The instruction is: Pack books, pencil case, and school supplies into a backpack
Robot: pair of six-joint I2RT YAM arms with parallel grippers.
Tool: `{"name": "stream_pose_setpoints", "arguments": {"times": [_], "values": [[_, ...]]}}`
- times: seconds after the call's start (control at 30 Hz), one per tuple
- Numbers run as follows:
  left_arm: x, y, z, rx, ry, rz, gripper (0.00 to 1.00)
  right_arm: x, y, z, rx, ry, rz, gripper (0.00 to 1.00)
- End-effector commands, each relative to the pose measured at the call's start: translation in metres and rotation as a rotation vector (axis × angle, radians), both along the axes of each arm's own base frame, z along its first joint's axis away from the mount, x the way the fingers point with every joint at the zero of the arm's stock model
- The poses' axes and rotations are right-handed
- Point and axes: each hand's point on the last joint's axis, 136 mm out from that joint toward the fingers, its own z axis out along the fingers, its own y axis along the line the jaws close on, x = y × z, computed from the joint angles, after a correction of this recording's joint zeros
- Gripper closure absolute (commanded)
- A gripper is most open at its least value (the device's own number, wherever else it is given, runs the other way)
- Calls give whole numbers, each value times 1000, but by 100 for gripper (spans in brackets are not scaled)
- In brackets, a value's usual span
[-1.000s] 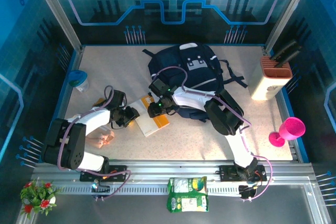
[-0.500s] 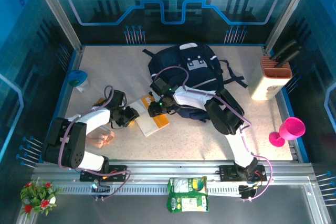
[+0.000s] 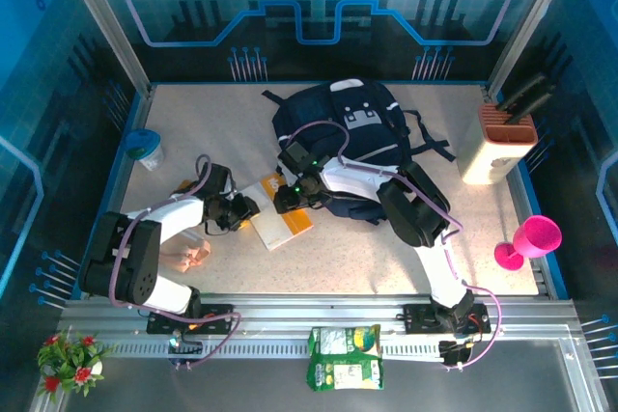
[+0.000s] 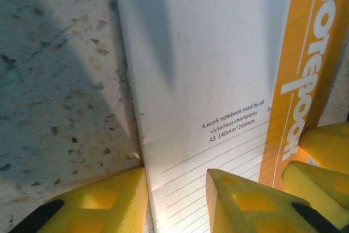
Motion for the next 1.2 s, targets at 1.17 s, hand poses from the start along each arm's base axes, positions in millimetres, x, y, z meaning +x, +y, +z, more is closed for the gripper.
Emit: {"name": "stream_pose_setpoints", "arguments": {"times": [1.17], "values": [[27, 9, 60, 57, -217, 37, 100, 8, -22, 84, 236, -110, -55, 47]]}}
